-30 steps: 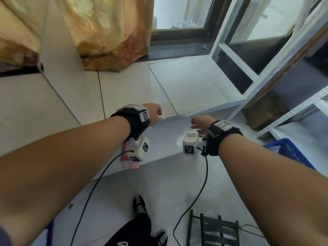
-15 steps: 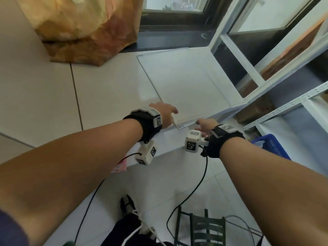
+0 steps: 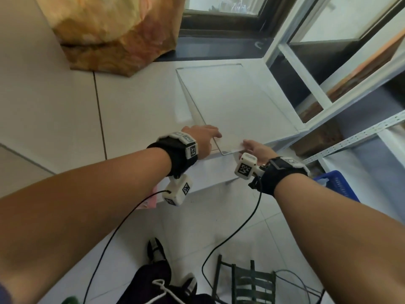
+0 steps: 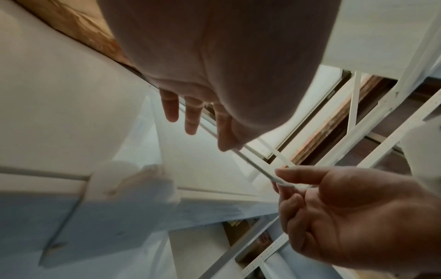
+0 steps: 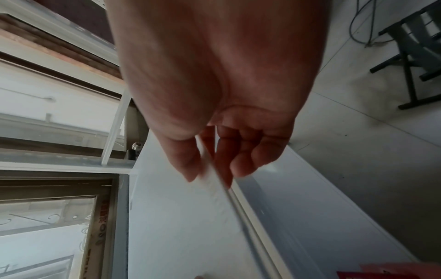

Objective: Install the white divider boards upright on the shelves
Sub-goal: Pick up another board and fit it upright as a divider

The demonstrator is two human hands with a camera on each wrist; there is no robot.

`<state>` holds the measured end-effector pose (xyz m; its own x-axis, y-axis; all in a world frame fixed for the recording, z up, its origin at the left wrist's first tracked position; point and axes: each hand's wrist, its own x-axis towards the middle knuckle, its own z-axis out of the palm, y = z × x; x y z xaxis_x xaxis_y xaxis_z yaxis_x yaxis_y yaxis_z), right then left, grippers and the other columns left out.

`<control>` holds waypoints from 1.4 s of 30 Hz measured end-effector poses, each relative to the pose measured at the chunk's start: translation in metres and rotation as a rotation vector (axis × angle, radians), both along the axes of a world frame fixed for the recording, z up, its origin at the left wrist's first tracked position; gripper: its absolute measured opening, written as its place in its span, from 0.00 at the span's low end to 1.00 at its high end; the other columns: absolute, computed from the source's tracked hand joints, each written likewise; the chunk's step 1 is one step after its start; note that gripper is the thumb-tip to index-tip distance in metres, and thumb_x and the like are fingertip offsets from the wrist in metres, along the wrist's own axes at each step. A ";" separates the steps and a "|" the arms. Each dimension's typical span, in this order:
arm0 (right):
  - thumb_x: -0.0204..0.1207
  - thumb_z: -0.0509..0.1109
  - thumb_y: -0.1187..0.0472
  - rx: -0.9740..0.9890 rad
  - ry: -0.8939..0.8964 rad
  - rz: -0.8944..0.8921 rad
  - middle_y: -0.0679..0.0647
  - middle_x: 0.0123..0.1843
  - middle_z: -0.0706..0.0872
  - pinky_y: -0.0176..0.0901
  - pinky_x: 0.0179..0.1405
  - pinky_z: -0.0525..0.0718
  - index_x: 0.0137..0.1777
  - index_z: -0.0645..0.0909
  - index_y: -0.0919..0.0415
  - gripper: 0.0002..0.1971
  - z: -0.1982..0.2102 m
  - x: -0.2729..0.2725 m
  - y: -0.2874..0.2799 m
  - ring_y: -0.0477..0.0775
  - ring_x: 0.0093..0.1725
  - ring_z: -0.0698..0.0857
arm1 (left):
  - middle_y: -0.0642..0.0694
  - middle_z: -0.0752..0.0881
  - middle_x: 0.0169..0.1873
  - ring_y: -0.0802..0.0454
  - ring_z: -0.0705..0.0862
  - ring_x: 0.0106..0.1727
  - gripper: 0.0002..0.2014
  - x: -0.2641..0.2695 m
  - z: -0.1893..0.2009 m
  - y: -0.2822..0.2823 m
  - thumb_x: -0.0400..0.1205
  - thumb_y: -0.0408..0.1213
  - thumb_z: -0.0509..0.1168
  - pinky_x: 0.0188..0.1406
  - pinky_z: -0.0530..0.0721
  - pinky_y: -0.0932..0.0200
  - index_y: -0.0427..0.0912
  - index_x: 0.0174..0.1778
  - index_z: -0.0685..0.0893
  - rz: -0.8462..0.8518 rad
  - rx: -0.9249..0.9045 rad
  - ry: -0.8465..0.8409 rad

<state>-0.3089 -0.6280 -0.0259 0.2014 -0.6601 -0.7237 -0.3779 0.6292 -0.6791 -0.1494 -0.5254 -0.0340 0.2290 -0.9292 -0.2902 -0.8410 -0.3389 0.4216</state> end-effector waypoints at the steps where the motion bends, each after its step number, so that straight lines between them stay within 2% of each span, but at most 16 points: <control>1: 0.82 0.66 0.56 -0.008 -0.035 0.001 0.55 0.35 0.84 0.35 0.18 0.82 0.44 0.81 0.63 0.10 0.005 -0.001 0.003 0.51 0.20 0.85 | 0.64 0.62 0.82 0.53 0.67 0.80 0.31 0.001 0.004 0.004 0.80 0.29 0.55 0.78 0.65 0.47 0.63 0.77 0.70 0.020 0.000 0.010; 4: 0.80 0.69 0.58 -0.027 -0.169 0.004 0.54 0.30 0.83 0.35 0.20 0.79 0.40 0.79 0.62 0.09 0.016 -0.002 0.008 0.50 0.23 0.78 | 0.65 0.55 0.83 0.51 0.61 0.83 0.38 0.005 0.015 0.016 0.79 0.26 0.54 0.80 0.58 0.45 0.67 0.80 0.63 0.065 0.029 0.021; 6: 0.80 0.68 0.61 -0.120 -0.221 0.047 0.57 0.29 0.82 0.38 0.23 0.78 0.39 0.78 0.63 0.09 0.026 0.005 0.015 0.51 0.24 0.78 | 0.66 0.51 0.84 0.51 0.59 0.83 0.43 0.009 0.017 0.028 0.76 0.22 0.52 0.80 0.58 0.45 0.70 0.81 0.58 0.091 0.047 -0.002; 9: 0.79 0.70 0.64 -0.314 -0.215 0.156 0.60 0.31 0.83 0.39 0.26 0.81 0.38 0.77 0.63 0.09 0.039 0.024 0.030 0.54 0.26 0.80 | 0.65 0.52 0.84 0.50 0.60 0.83 0.46 0.018 0.018 0.048 0.74 0.20 0.51 0.80 0.62 0.45 0.69 0.82 0.55 0.127 0.055 -0.032; 12: 0.77 0.71 0.63 -0.510 -0.109 0.346 0.62 0.34 0.87 0.41 0.29 0.85 0.43 0.80 0.65 0.06 0.047 0.044 0.045 0.54 0.27 0.83 | 0.64 0.55 0.84 0.51 0.61 0.83 0.45 0.029 0.014 0.065 0.75 0.21 0.51 0.81 0.61 0.47 0.68 0.82 0.56 0.173 0.068 -0.037; 14: 0.76 0.70 0.64 -0.603 -0.043 0.462 0.64 0.35 0.88 0.44 0.30 0.85 0.46 0.81 0.68 0.05 0.051 0.056 0.054 0.55 0.27 0.83 | 0.64 0.57 0.83 0.51 0.62 0.83 0.43 0.035 0.009 0.075 0.76 0.23 0.52 0.82 0.61 0.48 0.68 0.82 0.57 0.202 0.063 -0.028; 16: 0.75 0.68 0.65 -0.661 0.033 0.573 0.65 0.35 0.89 0.47 0.32 0.87 0.44 0.82 0.71 0.07 0.051 0.067 0.059 0.56 0.28 0.84 | 0.62 0.58 0.83 0.50 0.63 0.83 0.41 0.038 0.005 0.083 0.77 0.26 0.55 0.81 0.63 0.48 0.66 0.83 0.55 0.216 0.078 -0.009; 19: 0.75 0.66 0.64 -0.627 0.181 0.766 0.62 0.38 0.90 0.50 0.38 0.91 0.42 0.82 0.67 0.07 0.051 0.083 0.067 0.57 0.33 0.88 | 0.55 0.56 0.85 0.47 0.62 0.83 0.39 0.037 0.002 0.091 0.81 0.38 0.62 0.81 0.63 0.48 0.58 0.85 0.50 0.199 0.119 -0.011; 22: 0.75 0.66 0.64 -0.485 0.158 0.767 0.64 0.41 0.89 0.54 0.41 0.92 0.40 0.80 0.62 0.04 0.048 0.093 0.068 0.59 0.36 0.90 | 0.48 0.62 0.84 0.41 0.68 0.79 0.44 0.030 0.002 0.093 0.80 0.43 0.66 0.74 0.70 0.49 0.56 0.86 0.45 0.226 0.101 -0.013; 24: 0.77 0.65 0.63 -0.533 0.169 0.791 0.67 0.43 0.89 0.55 0.40 0.92 0.44 0.81 0.64 0.05 0.046 0.097 0.067 0.61 0.37 0.91 | 0.46 0.66 0.81 0.39 0.72 0.75 0.46 0.027 0.000 0.092 0.79 0.46 0.68 0.69 0.74 0.47 0.57 0.85 0.43 0.227 0.081 -0.039; 26: 0.78 0.63 0.62 -0.634 0.214 0.824 0.68 0.45 0.90 0.56 0.40 0.92 0.46 0.82 0.65 0.07 0.044 0.098 0.065 0.64 0.40 0.92 | 0.46 0.68 0.81 0.38 0.73 0.75 0.48 0.023 -0.003 0.089 0.78 0.48 0.69 0.69 0.75 0.44 0.58 0.85 0.42 0.217 0.075 -0.051; 29: 0.79 0.62 0.61 -0.716 0.264 0.852 0.66 0.42 0.90 0.57 0.40 0.92 0.45 0.83 0.67 0.10 0.041 0.094 0.064 0.64 0.40 0.92 | 0.47 0.66 0.81 0.39 0.72 0.76 0.50 0.016 -0.006 0.081 0.76 0.48 0.71 0.71 0.73 0.41 0.55 0.85 0.42 0.208 0.076 -0.044; 32: 0.79 0.61 0.61 -0.766 0.293 0.885 0.66 0.42 0.90 0.53 0.40 0.92 0.49 0.84 0.73 0.14 0.035 0.088 0.065 0.59 0.36 0.90 | 0.47 0.66 0.81 0.40 0.72 0.76 0.48 0.011 -0.007 0.075 0.76 0.44 0.71 0.72 0.73 0.43 0.53 0.86 0.46 0.238 0.049 -0.035; 35: 0.79 0.61 0.61 -0.792 0.291 0.881 0.65 0.39 0.89 0.49 0.38 0.91 0.49 0.84 0.73 0.15 0.032 0.084 0.068 0.56 0.34 0.88 | 0.44 0.75 0.74 0.38 0.79 0.68 0.48 0.006 -0.012 0.073 0.73 0.45 0.73 0.64 0.77 0.45 0.51 0.84 0.51 0.277 0.019 -0.054; 38: 0.79 0.60 0.60 -0.820 0.282 0.907 0.60 0.35 0.86 0.48 0.37 0.90 0.43 0.82 0.68 0.13 0.030 0.082 0.070 0.56 0.33 0.87 | 0.45 0.80 0.67 0.40 0.82 0.62 0.47 0.002 -0.016 0.070 0.70 0.52 0.75 0.60 0.78 0.46 0.49 0.81 0.56 0.306 -0.009 -0.077; 42: 0.78 0.62 0.59 -0.820 0.298 0.941 0.61 0.38 0.88 0.47 0.37 0.91 0.42 0.82 0.65 0.11 0.030 0.083 0.069 0.57 0.34 0.88 | 0.45 0.80 0.65 0.41 0.83 0.59 0.40 0.001 -0.028 0.066 0.72 0.55 0.73 0.57 0.78 0.47 0.47 0.76 0.62 0.318 -0.033 -0.063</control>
